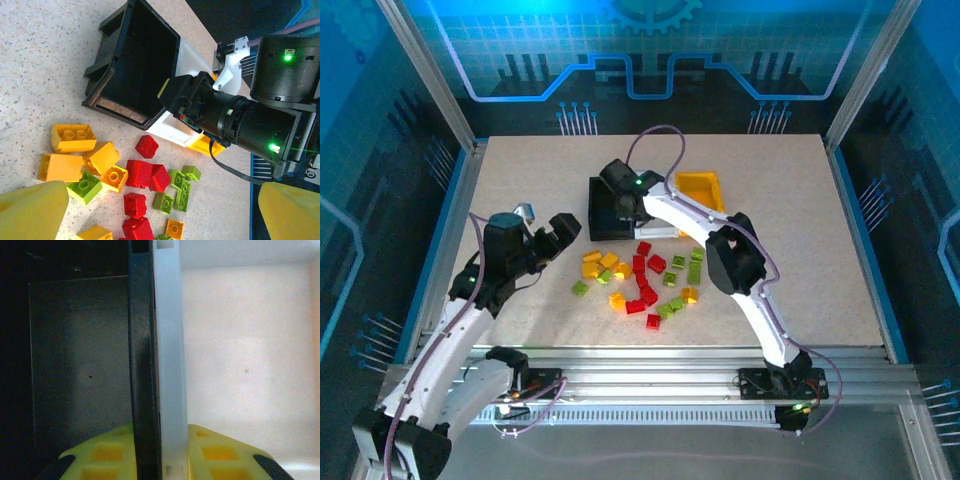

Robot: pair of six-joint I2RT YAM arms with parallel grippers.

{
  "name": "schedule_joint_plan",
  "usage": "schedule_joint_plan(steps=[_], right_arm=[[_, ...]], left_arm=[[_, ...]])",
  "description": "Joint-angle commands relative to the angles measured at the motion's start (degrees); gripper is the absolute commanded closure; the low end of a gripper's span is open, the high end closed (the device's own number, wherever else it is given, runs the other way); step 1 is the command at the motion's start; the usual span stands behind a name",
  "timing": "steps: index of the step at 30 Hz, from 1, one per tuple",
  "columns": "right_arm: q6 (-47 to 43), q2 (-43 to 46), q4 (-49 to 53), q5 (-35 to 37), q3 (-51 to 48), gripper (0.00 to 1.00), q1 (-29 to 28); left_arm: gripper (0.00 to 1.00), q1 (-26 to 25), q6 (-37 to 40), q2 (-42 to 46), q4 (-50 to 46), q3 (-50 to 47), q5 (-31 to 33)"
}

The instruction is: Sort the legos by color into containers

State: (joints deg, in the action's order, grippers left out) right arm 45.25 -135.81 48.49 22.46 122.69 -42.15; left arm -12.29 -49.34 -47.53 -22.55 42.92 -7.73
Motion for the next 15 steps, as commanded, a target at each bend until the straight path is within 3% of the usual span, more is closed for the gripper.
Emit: schedule_joint_plan(steps=[1, 15], right_arm=[[4.80, -2.55, 4.75, 3.92, 3.62, 1.00, -2.09], [4.13, -2.85, 6.66, 5.88, 4.42, 1.00, -4.51]], left_arm=[[0.01, -0.27, 1.68, 0.98, -2.02, -0.49, 0.91], [0.01, -0.27, 1.99, 2.18, -3.12, -0.86, 1.44]])
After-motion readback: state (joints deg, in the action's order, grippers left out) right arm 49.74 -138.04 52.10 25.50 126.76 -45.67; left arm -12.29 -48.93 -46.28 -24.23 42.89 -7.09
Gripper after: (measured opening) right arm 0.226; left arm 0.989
